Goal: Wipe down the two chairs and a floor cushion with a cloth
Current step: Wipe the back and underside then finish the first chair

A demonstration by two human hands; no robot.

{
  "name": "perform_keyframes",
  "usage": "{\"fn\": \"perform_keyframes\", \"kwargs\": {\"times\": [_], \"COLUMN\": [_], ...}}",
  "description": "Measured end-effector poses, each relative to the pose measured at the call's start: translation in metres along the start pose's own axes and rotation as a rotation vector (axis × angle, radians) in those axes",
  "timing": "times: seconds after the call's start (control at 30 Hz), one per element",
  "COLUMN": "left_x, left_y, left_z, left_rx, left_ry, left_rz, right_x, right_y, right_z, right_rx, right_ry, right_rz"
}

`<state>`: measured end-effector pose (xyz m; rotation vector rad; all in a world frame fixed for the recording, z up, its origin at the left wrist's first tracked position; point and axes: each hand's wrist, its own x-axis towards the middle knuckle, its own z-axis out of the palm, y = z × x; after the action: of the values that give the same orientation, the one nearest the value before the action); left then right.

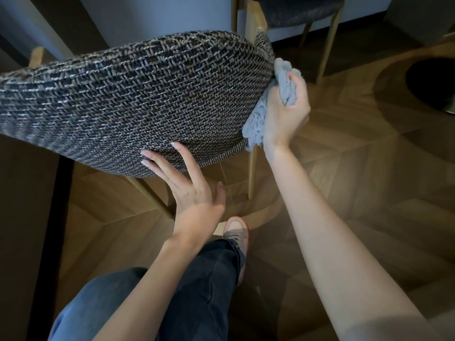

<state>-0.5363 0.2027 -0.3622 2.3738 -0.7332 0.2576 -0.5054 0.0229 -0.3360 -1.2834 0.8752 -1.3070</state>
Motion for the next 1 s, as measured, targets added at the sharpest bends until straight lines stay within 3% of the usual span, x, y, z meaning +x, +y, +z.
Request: {"fn": "perform_keyframes", "kwargs": {"times": [0.1, 0.2, 0.3, 0.37, 0.5, 0.63, 0.7, 0.83, 0.9, 1.0], "left_x": [0.0, -0.001, -0.002, -0.004, -0.012, -0.019, -0.022, -0.026, -0.028, -0.031], "left_y": [-0.001, 0.001, 0.002, 0.002, 0.001, 0.0, -0.003, -0.009, -0.012, -0.015], "left_z": [-0.001, -0.004, -0.008, -0.012, -0.019, -0.034, -0.042, -0.057, -0.064, -0.075], "left_rx": [-0.014, 0.007, 0.067, 0.105, 0.077, 0.005, -0.014, -0.02, -0.045, -0.137], "left_ry": [-0.018, -0.044, -0.055, -0.079, -0.139, -0.189, -0.207, -0.205, -0.192, -0.137], "left_rz": [-0.011, -0.003, 0.005, -0.007, -0.023, -0.046, -0.047, -0.038, -0.029, -0.045], "right_x": [-0.01, -0.015, -0.02, -0.027, -0.055, -0.092, -0.1, -0.096, -0.097, -0.112], "right_y": [0.028, 0.042, 0.022, -0.01, -0.067, -0.062, -0.042, -0.042, -0.058, -0.097], "right_z": [-0.003, -0.012, -0.024, -0.031, -0.023, -0.016, -0.018, -0.021, -0.026, -0.029], "right_rx": [-0.12, -0.108, -0.043, 0.072, 0.217, 0.019, -0.11, -0.161, -0.121, -0.036], "right_ry": [-0.044, -0.137, -0.074, -0.032, -0.15, -0.165, -0.17, -0.22, -0.22, -0.241], "right_rz": [0.004, 0.3, 0.452, 0.37, 0.106, -0.038, -0.021, 0.249, 0.208, -0.026]}}
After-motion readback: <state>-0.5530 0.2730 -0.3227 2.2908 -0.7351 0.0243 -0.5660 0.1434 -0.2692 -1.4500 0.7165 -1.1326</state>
